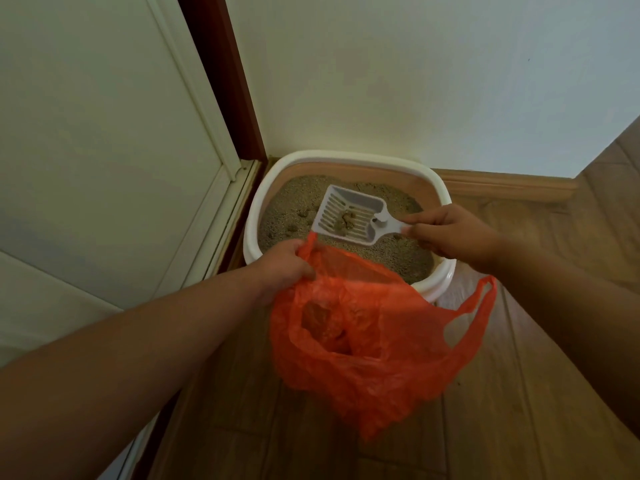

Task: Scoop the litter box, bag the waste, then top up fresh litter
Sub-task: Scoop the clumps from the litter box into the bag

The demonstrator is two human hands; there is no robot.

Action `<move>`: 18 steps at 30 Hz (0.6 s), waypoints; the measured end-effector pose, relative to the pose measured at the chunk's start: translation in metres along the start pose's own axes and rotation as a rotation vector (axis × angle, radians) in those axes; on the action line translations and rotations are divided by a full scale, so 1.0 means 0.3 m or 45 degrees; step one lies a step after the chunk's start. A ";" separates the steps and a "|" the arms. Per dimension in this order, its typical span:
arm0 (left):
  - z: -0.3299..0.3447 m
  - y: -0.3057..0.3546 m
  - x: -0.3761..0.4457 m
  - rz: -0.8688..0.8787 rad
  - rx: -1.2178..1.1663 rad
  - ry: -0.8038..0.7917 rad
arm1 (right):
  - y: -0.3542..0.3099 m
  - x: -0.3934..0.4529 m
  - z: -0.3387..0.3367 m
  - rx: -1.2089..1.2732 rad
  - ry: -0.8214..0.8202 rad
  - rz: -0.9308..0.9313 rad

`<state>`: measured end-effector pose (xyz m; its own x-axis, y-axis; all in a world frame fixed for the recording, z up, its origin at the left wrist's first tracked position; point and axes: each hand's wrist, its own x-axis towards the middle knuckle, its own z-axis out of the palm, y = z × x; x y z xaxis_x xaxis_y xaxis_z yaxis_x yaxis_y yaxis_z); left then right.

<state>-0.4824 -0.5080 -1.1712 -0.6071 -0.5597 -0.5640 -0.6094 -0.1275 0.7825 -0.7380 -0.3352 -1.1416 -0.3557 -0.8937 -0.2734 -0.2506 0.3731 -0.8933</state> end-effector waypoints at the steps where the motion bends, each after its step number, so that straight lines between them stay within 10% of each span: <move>1: -0.001 -0.003 0.002 0.001 -0.025 -0.006 | -0.003 -0.007 -0.010 -0.053 -0.037 -0.033; 18: -0.017 -0.022 0.031 -0.068 -0.342 0.007 | -0.143 -0.021 0.054 -1.080 -0.570 -0.251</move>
<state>-0.4813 -0.5166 -1.1804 -0.5745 -0.5510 -0.6053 -0.4826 -0.3693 0.7942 -0.7104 -0.3497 -1.1072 0.0927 -0.9060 -0.4131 -0.8954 0.1056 -0.4325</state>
